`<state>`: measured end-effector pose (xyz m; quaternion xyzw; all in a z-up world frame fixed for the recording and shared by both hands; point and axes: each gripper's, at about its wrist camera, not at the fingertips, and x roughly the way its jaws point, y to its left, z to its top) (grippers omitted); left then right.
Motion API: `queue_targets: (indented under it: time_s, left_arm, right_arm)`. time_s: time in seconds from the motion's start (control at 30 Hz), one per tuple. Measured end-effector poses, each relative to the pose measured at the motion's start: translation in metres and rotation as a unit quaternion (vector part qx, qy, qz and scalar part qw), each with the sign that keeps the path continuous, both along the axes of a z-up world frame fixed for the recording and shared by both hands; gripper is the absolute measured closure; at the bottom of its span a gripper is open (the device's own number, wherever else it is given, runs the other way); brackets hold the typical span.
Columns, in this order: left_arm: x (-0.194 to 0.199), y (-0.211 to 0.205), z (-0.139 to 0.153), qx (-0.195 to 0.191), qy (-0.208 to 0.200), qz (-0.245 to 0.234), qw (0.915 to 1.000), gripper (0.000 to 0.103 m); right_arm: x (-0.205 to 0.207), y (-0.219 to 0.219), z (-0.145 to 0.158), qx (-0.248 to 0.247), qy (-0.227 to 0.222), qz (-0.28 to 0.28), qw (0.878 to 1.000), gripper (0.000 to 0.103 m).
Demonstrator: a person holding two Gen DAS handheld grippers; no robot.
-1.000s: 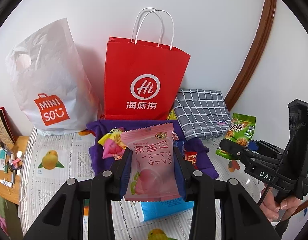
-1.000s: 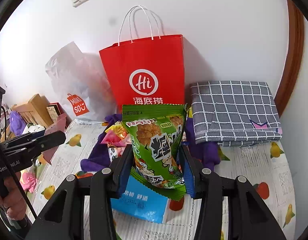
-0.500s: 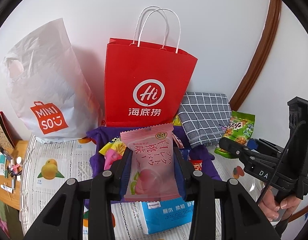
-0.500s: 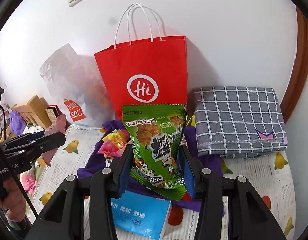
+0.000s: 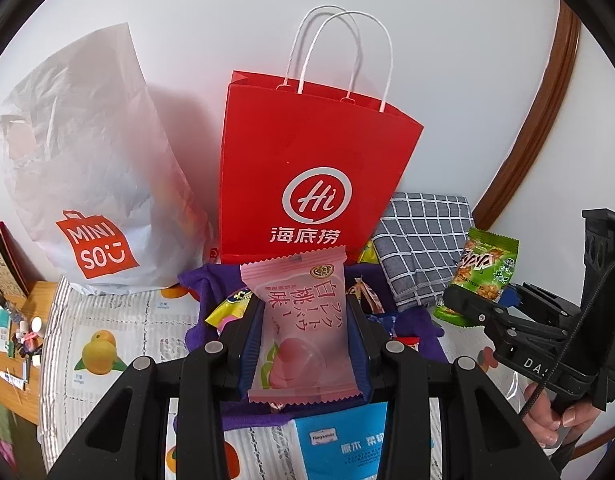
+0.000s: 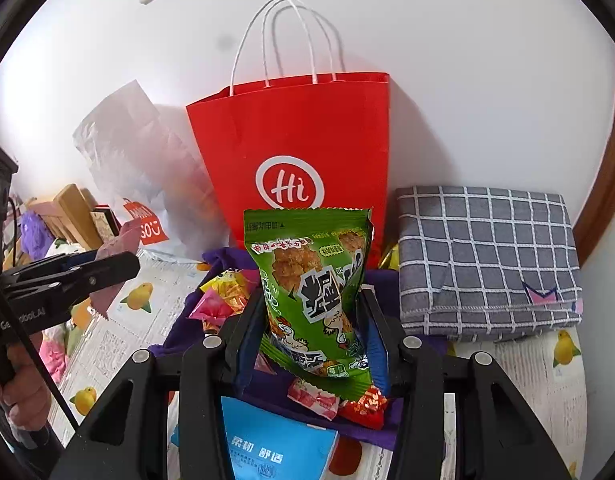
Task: Organize snacks
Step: 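Move both held snacks over the purple towel pile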
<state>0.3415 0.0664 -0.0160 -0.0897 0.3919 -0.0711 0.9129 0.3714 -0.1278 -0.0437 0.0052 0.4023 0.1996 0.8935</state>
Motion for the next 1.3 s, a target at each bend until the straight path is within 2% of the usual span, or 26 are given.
queue_targets:
  time_s: [0.63, 0.77, 1.3]
  left_arm:
    - [0.027, 0.001, -0.014, -0.008, 0.016, -0.002, 0.9998, 0.067]
    - [0.029, 0.001, -0.014, 0.006, 0.016, -0.003, 0.9998, 0.067]
    - [0.049, 0.011, -0.038, 0.001, 0.039, -0.003, 0.9992, 0.067]
  right_arm:
    - [0.025, -0.007, -0.028, -0.015, 0.021, 0.005, 1.000, 0.057]
    - [0.028, -0.013, -0.037, -0.012, 0.034, 0.012, 0.999, 0.057]
    - [0.041, -0.012, -0.070, -0.014, 0.074, 0.032, 0.997, 0.057]
